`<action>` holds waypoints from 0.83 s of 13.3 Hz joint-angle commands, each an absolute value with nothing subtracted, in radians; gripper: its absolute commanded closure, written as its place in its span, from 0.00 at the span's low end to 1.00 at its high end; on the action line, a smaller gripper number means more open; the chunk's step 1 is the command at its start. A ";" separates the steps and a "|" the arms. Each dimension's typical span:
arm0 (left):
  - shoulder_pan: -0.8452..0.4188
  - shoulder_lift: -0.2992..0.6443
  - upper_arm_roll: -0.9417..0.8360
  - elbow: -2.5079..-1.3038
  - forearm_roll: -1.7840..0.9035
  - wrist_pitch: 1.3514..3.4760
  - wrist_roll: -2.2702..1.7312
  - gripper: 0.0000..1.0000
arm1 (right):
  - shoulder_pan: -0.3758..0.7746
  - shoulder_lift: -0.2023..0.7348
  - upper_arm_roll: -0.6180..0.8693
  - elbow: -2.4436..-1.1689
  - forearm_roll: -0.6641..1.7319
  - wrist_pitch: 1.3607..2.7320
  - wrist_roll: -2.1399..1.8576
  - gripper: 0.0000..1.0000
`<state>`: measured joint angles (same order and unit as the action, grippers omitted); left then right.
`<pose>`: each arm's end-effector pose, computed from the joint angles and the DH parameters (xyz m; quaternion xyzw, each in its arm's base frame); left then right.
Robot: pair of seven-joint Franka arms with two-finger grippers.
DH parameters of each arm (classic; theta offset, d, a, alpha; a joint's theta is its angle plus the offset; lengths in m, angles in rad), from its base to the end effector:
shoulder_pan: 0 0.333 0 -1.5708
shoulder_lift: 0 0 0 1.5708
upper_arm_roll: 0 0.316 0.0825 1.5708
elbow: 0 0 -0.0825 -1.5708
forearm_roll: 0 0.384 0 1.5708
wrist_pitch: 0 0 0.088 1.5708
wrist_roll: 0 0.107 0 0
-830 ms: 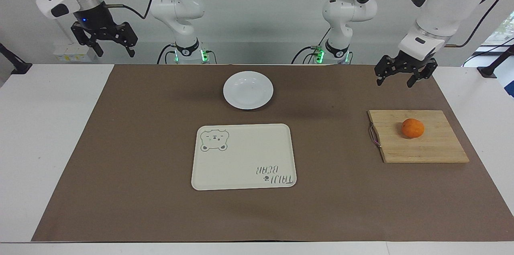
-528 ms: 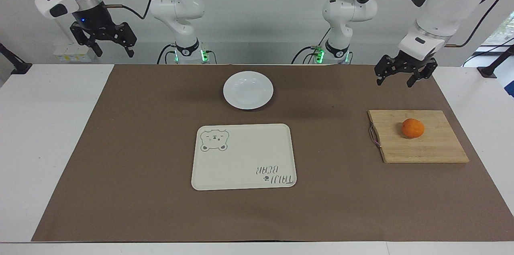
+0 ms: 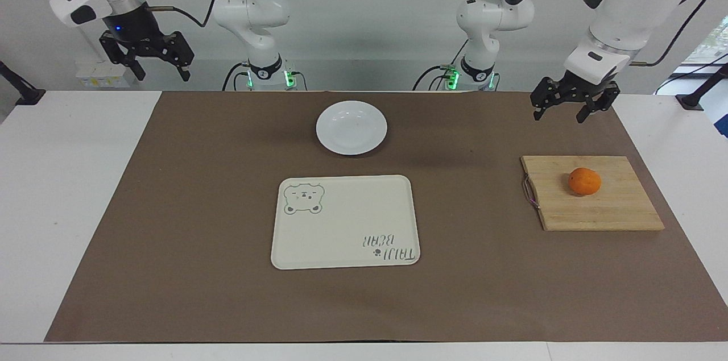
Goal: Place orange and plate with both arms
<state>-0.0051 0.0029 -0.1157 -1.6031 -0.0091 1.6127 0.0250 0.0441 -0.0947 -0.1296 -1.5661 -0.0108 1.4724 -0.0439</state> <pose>0.5546 -0.0682 0.6113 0.9973 -0.0727 0.0031 0.0049 0.5122 -0.0490 0.6682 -0.9998 0.0210 -0.0001 0.0007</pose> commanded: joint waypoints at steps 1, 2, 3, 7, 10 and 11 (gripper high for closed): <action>-0.008 -0.017 -0.115 -1.614 -0.017 1.606 0.038 0.00 | 0.037 -0.089 -0.121 -1.548 -0.021 1.453 -0.026 0.00; -0.008 -0.017 -0.115 -1.614 -0.017 1.606 0.037 0.00 | 0.037 -0.089 -0.121 -1.548 -0.021 1.451 -0.026 0.00; -0.008 -0.017 -0.115 -1.614 -0.017 1.605 0.034 0.00 | 0.037 -0.089 -0.121 -1.548 -0.023 1.451 -0.026 0.00; 0.005 -0.018 -0.114 -1.614 -0.017 1.603 0.034 0.00 | 0.037 -0.089 -0.121 -1.548 -0.021 1.451 -0.026 0.00; -0.008 -0.021 -0.115 -1.621 -0.017 1.605 0.043 0.00 | 0.037 -0.089 -0.121 -1.548 -0.021 1.451 -0.026 0.00; -0.008 -0.021 -0.115 -1.623 -0.017 1.612 0.043 0.00 | 0.037 -0.089 -0.121 -1.549 -0.021 1.451 -0.026 0.00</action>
